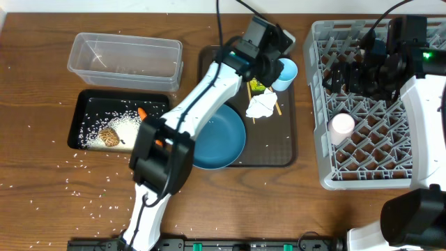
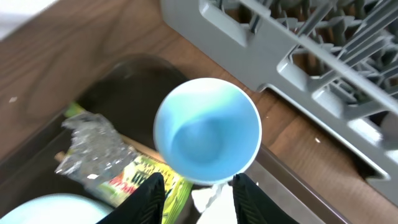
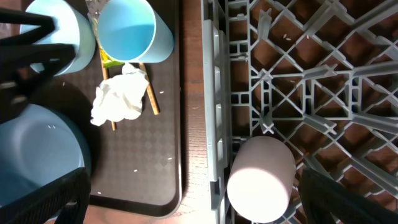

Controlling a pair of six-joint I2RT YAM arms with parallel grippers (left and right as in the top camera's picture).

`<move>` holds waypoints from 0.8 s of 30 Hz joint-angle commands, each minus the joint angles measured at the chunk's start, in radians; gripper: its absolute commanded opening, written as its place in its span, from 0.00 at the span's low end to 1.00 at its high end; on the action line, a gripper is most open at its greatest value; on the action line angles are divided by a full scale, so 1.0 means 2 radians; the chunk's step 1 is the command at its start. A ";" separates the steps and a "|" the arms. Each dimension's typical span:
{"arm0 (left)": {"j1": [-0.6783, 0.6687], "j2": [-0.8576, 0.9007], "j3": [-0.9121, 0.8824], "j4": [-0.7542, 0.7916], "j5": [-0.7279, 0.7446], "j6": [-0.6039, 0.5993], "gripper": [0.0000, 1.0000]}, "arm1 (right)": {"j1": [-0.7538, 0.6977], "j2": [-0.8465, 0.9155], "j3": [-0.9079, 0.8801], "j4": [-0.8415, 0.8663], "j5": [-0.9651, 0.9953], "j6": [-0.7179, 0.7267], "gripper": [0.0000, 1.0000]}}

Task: Sort waste into correct bins and load items into the dishwasher rack
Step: 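Reach the left gripper to the light blue cup and grasp it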

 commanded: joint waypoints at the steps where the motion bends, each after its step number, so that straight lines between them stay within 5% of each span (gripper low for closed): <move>1: -0.009 0.015 0.003 0.013 -0.001 0.017 0.38 | 0.007 -0.001 0.009 -0.002 -0.003 0.002 0.99; 17: -0.010 0.055 0.003 0.062 -0.033 -0.084 0.53 | 0.007 -0.001 0.009 -0.011 0.021 0.001 0.99; 24: -0.006 0.048 0.003 0.080 -0.033 -0.172 0.80 | 0.007 -0.001 0.009 -0.011 0.034 0.001 0.99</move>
